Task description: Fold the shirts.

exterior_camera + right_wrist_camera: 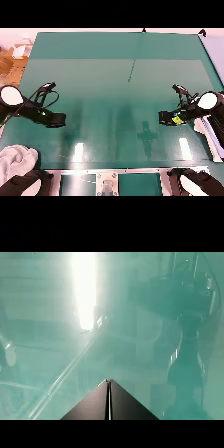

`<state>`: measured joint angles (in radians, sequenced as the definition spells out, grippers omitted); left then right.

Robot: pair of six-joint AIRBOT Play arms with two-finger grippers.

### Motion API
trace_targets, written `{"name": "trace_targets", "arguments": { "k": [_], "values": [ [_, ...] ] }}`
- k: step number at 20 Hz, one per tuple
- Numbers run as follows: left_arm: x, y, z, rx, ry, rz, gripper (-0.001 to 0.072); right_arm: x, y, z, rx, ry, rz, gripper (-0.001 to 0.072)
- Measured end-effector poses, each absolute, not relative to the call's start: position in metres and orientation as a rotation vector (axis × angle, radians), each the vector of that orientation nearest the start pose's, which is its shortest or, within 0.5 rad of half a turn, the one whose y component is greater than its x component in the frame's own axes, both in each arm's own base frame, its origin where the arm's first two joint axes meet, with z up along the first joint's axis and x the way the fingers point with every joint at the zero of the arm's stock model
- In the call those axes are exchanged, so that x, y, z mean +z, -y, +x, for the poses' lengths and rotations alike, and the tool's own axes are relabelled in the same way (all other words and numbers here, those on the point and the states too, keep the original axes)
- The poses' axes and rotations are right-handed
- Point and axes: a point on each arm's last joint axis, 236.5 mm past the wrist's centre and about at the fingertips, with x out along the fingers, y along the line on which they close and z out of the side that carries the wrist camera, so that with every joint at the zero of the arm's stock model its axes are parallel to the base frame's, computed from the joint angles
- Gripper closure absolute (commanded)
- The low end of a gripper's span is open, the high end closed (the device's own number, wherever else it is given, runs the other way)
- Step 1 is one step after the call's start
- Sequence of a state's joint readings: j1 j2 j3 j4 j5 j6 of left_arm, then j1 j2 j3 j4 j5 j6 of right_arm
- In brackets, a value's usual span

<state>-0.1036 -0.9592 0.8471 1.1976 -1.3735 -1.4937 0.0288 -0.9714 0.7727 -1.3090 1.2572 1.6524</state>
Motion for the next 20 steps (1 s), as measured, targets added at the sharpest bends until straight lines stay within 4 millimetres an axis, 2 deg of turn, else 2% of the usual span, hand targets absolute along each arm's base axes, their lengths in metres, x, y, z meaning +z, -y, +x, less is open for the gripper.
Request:
{"name": "trace_targets", "arguments": {
  "k": [2, 5, 6, 7, 10, 12, 14, 17, 19, 20],
  "values": [
    [0.006, 0.098, 0.234, -0.325, -1.506, -0.169, 0.0686, -0.021, -0.066, 0.254, 0.109, -1.459, 0.293, 0.0698],
    [-0.004, 0.057, 0.211, -0.154, -1.625, -0.075, 0.0683, -0.021, -0.066, 0.254, 0.109, -1.459, 0.293, 0.0698],
    [-0.006, 0.039, 0.201, -0.073, -1.667, -0.035, 0.0452, -0.021, -0.066, 0.254, 0.109, -1.459, 0.293, 0.0698],
    [-0.007, 0.017, 0.188, 0.028, -1.708, 0.013, -0.0013, -0.021, -0.066, 0.254, 0.110, -1.459, 0.293, 0.0698],
    [-0.009, -0.043, 0.147, 0.306, -1.787, 0.157, 0.0007, -0.021, -0.066, 0.254, 0.109, -1.459, 0.293, 0.0698],
    [-0.014, -0.072, 0.123, 0.431, -1.834, 0.255, 0.0007, -0.021, -0.066, 0.254, 0.110, -1.459, 0.293, 0.0698],
    [-0.025, -0.089, 0.106, 0.491, -1.864, 0.336, 0.0008, -0.021, -0.066, 0.254, 0.109, -1.459, 0.293, 0.0698],
    [-0.045, -0.105, 0.097, 0.482, -1.871, 0.417, 0.0010, -0.021, -0.066, 0.254, 0.110, -1.459, 0.293, 0.0698],
    [-0.055, -0.115, 0.087, 0.479, -1.895, 0.417, 0.0178, -0.021, -0.066, 0.254, 0.110, -1.459, 0.293, 0.0698],
    [-0.061, -0.119, 0.082, 0.473, -1.910, 0.399, 0.0296, -0.021, -0.066, 0.254, 0.110, -1.459, 0.293, 0.0698]
  ]
}}
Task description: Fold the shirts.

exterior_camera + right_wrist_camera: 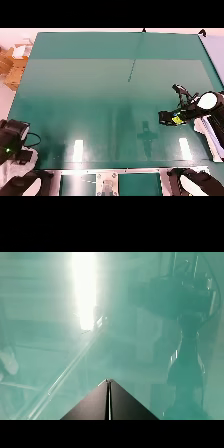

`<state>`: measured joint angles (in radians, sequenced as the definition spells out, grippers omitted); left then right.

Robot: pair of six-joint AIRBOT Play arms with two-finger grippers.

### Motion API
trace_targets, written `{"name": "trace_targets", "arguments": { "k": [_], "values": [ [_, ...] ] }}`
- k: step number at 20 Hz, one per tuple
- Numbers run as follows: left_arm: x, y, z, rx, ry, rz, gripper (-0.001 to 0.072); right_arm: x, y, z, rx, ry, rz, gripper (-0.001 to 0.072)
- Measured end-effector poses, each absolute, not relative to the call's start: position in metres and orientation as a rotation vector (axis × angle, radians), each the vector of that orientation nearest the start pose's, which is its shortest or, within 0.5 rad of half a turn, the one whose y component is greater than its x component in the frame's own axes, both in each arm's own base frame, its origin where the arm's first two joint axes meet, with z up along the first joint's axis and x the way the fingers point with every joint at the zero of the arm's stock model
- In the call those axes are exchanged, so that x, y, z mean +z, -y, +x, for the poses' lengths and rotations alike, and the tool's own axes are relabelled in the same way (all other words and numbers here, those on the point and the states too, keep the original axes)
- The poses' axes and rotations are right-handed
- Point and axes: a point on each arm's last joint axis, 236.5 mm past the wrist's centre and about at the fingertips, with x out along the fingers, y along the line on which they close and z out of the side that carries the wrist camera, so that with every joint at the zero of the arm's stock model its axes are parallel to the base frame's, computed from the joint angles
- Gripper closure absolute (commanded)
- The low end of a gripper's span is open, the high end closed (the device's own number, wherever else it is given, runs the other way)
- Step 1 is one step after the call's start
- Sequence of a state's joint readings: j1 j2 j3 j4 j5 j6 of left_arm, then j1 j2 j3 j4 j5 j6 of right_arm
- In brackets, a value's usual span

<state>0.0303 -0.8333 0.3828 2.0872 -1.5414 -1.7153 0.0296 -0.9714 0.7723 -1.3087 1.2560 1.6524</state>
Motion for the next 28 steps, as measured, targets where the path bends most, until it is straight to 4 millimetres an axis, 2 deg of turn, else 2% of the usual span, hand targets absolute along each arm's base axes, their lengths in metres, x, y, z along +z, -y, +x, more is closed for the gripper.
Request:
{"name": "trace_targets", "arguments": {
  "k": [1, 2, 4, 5, 7, 9, 10, 12, 14, 16, 17, 18, 19, 20, 22, 23, 24, 25, 26, 28],
  "values": [
    [-0.065, -0.123, 0.078, 0.467, -1.920, 0.379, 0.0606, -0.021, -0.066, 0.254, 0.109, -1.459, 0.293, 0.0698],
    [-0.068, -0.127, 0.074, 0.459, -1.927, 0.361, 0.0686, -0.021, -0.066, 0.254, 0.110, -1.459, 0.293, 0.0698],
    [-0.071, -0.130, 0.076, 0.427, -1.920, 0.332, 0.0687, -0.021, -0.066, 0.254, 0.109, -1.459, 0.293, 0.0698],
    [-0.070, -0.131, 0.083, 0.409, -1.898, 0.315, 0.0688, -0.021, -0.066, 0.254, 0.110, -1.459, 0.293, 0.0698],
    [-0.062, -0.123, 0.114, 0.353, -1.800, 0.244, 0.0687, -0.021, -0.066, 0.254, 0.110, -1.459, 0.293, 0.0698],
    [-0.039, -0.104, 0.166, 0.264, -1.630, 0.137, 0.0688, -0.021, -0.066, 0.254, 0.109, -1.459, 0.293, 0.0698],
    [-0.019, -0.088, 0.199, 0.197, -1.518, 0.075, 0.0687, -0.021, -0.066, 0.254, 0.110, -1.459, 0.293, 0.0698],
    [0.038, -0.050, 0.261, 0.036, -1.270, -0.042, 0.0687, -0.021, -0.066, 0.254, 0.110, -1.459, 0.293, 0.0698],
    [0.112, 0.004, 0.311, -0.171, -1.008, -0.121, 0.0687, -0.021, -0.066, 0.254, 0.110, -1.459, 0.293, 0.0698],
    [0.177, 0.059, 0.336, -0.362, -0.798, -0.147, 0.0687, -0.021, -0.066, 0.254, 0.109, -1.459, 0.293, 0.0698],
    [0.201, 0.086, 0.342, -0.447, -0.725, -0.154, 0.0687, -0.021, -0.066, 0.254, 0.109, -1.459, 0.293, 0.0698],
    [0.217, 0.115, 0.346, -0.536, -0.674, -0.160, 0.0687, -0.021, -0.066, 0.254, 0.110, -1.459, 0.293, 0.0698],
    [0.225, 0.144, 0.348, -0.616, -0.645, -0.163, 0.0686, -0.021, -0.066, 0.254, 0.110, -1.458, 0.293, 0.0698],
    [0.226, 0.171, 0.351, -0.683, -0.636, -0.164, 0.0685, -0.021, -0.066, 0.254, 0.110, -1.459, 0.293, 0.0698],
    [0.209, 0.224, 0.355, -0.800, -0.667, -0.171, 0.0677, -0.021, -0.066, 0.254, 0.110, -1.459, 0.293, 0.0698],
    [0.193, 0.246, 0.358, -0.838, -0.702, -0.173, 0.0389, -0.021, -0.066, 0.254, 0.109, -1.459, 0.293, 0.0698],
    [0.173, 0.267, 0.360, -0.872, -0.750, -0.178, 0.0048, -0.021, -0.066, 0.254, 0.110, -1.459, 0.293, 0.0698],
    [0.151, 0.285, 0.361, -0.894, -0.804, -0.185, 0.0018, -0.021, -0.066, 0.254, 0.110, -1.459, 0.293, 0.0698],
    [0.129, 0.296, 0.361, -0.901, -0.867, -0.201, 0.0018, -0.021, -0.066, 0.254, 0.110, -1.459, 0.293, 0.0698],
    [0.094, 0.301, 0.363, -0.888, -0.982, -0.231, 0.0018, -0.021, -0.066, 0.254, 0.109, -1.459, 0.293, 0.0698]
  ]
}}
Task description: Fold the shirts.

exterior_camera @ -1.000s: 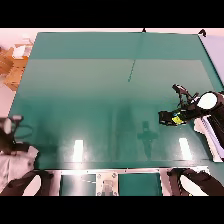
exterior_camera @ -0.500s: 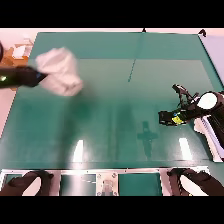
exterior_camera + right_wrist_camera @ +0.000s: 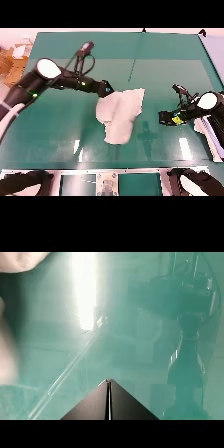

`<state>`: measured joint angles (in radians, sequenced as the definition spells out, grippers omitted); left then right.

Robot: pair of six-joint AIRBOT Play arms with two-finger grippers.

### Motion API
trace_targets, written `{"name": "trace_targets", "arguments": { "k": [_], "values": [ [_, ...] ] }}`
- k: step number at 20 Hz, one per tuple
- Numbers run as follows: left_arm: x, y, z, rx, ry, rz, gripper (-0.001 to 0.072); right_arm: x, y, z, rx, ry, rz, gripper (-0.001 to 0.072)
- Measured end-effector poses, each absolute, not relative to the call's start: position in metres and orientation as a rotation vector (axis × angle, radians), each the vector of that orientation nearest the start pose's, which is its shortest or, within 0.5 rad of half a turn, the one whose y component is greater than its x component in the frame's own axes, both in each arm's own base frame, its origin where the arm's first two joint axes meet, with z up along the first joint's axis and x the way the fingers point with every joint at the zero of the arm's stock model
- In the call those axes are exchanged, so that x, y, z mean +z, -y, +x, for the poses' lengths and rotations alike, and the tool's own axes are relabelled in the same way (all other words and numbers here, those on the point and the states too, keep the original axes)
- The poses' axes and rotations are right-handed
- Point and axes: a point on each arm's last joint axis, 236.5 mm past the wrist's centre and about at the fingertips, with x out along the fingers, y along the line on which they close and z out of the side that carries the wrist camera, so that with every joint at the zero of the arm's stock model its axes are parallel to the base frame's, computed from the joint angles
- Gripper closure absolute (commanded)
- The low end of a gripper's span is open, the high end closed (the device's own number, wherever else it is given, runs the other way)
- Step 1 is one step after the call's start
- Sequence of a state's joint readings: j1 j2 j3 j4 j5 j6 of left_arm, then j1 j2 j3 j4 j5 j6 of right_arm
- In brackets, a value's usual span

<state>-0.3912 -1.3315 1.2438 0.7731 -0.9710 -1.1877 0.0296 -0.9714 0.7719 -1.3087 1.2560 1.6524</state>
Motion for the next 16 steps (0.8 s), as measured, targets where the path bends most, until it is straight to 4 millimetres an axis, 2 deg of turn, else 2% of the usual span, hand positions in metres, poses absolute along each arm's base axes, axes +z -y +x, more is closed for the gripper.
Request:
{"name": "trace_targets", "arguments": {
  "k": [2, 4, 6, 8, 11, 12, 13, 14, 16],
  "values": [
    [0.078, 0.285, 0.368, -0.854, -1.067, -0.280, 0.0018, -0.021, -0.066, 0.254, 0.110, -1.459, 0.293, 0.0698],
    [0.067, 0.257, 0.372, -0.806, -1.153, -0.339, 0.0019, -0.021, -0.066, 0.254, 0.110, -1.459, 0.293, 0.0698],
    [0.050, 0.237, 0.359, -0.775, -1.271, -0.377, 0.0020, -0.021, -0.066, 0.254, 0.110, -1.459, 0.293, 0.0698],
    [0.027, 0.232, 0.333, -0.767, -1.396, -0.408, 0.0020, -0.020, -0.066, 0.257, 0.108, -1.448, 0.293, 0.0698],
    [-0.012, 0.251, 0.282, -0.783, -1.559, -0.419, 0.0020, -0.020, -0.067, 0.261, 0.110, -1.429, 0.302, 0.0697],
    [-0.023, 0.262, 0.267, -0.787, -1.588, -0.418, 0.0020, -0.021, -0.068, 0.264, 0.111, -1.419, 0.309, 0.0665],
    [-0.034, 0.273, 0.255, -0.789, -1.600, -0.416, 0.0035, -0.021, -0.068, 0.269, 0.109, -1.396, 0.315, 0.0476],
    [-0.042, 0.285, 0.245, -0.790, -1.603, -0.418, 0.0048, -0.021, -0.067, 0.279, 0.102, -1.362, 0.327, 0.0351],
    [-0.056, 0.308, 0.230, -0.789, -1.586, -0.401, 0.0048, -0.020, -0.061, 0.306, 0.081, -1.288, 0.369, 0.0335]
  ]
}}
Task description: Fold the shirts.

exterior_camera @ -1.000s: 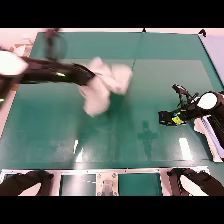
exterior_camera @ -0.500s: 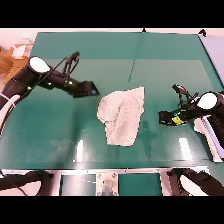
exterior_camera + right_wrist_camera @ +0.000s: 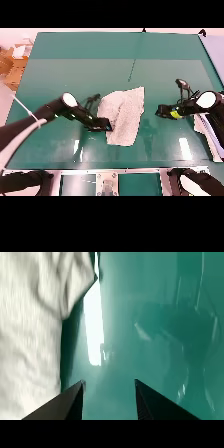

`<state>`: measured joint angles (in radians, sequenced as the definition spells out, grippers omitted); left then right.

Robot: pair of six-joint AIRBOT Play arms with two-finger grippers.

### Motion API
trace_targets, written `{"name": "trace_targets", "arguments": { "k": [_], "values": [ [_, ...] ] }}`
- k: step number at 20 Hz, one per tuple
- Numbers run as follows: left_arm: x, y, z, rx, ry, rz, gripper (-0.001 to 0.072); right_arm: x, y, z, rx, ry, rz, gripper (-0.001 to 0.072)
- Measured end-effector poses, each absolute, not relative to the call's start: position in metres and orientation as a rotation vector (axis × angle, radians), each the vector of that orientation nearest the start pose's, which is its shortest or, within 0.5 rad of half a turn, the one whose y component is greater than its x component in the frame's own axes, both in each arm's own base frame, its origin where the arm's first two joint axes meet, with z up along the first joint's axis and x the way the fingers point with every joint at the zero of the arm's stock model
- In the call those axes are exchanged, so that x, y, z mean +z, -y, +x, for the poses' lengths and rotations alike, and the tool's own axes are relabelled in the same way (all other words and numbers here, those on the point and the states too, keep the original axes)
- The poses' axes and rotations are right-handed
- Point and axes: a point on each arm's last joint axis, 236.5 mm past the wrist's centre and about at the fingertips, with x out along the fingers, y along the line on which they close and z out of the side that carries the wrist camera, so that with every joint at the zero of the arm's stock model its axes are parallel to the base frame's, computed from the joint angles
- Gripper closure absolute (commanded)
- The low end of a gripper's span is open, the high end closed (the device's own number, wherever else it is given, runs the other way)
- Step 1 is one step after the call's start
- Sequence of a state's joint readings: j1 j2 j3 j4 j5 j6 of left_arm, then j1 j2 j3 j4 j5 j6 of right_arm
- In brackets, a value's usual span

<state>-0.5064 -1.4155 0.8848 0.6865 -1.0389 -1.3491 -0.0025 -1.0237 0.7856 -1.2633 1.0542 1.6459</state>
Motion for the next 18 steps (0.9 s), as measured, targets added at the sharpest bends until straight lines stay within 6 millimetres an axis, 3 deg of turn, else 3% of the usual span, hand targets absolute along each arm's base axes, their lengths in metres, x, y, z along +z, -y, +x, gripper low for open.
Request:
{"name": "trace_targets", "arguments": {
  "k": [2, 4, 5, 7, 8, 13, 14, 15, 16, 18],
  "values": [
    [-0.069, 0.324, 0.224, -0.762, -1.553, -0.386, 0.0049, -0.021, -0.057, 0.337, 0.076, -1.242, 0.427, 0.0280],
    [-0.081, 0.331, 0.225, -0.723, -1.528, -0.378, 0.0050, -0.025, -0.056, 0.368, 0.091, -1.219, 0.489, 0.0281],
    [-0.084, 0.334, 0.223, -0.713, -1.531, -0.382, 0.0178, -0.029, -0.057, 0.384, 0.103, -1.213, 0.515, 0.0281],
    [-0.093, 0.336, 0.223, -0.691, -1.529, -0.377, 0.0624, -0.042, -0.061, 0.412, 0.125, -1.220, 0.569, 0.0280],
    [-0.096, 0.336, 0.223, -0.685, -1.529, -0.378, 0.0685, -0.050, -0.063, 0.424, 0.131, -1.225, 0.595, 0.0280],
    [-0.096, 0.341, 0.215, -0.719, -1.543, -0.368, 0.0686, -0.090, -0.085, 0.460, 0.174, -1.289, 0.713, 0.0284],
    [-0.096, 0.341, 0.212, -0.728, -1.551, -0.361, 0.0686, -0.096, -0.093, 0.464, 0.189, -1.300, 0.730, 0.0345],
    [-0.096, 0.340, 0.210, -0.736, -1.556, -0.353, 0.0686, -0.103, -0.101, 0.467, 0.200, -1.314, 0.743, 0.0547],
    [-0.094, 0.338, 0.209, -0.745, -1.561, -0.345, 0.0686, -0.109, -0.108, 0.468, 0.209, -1.325, 0.747, 0.0696],
    [-0.083, 0.329, 0.217, -0.759, -1.547, -0.339, 0.0686, -0.110, -0.123, 0.472, 0.258, -1.332, 0.743, 0.0699]
  ]
}}
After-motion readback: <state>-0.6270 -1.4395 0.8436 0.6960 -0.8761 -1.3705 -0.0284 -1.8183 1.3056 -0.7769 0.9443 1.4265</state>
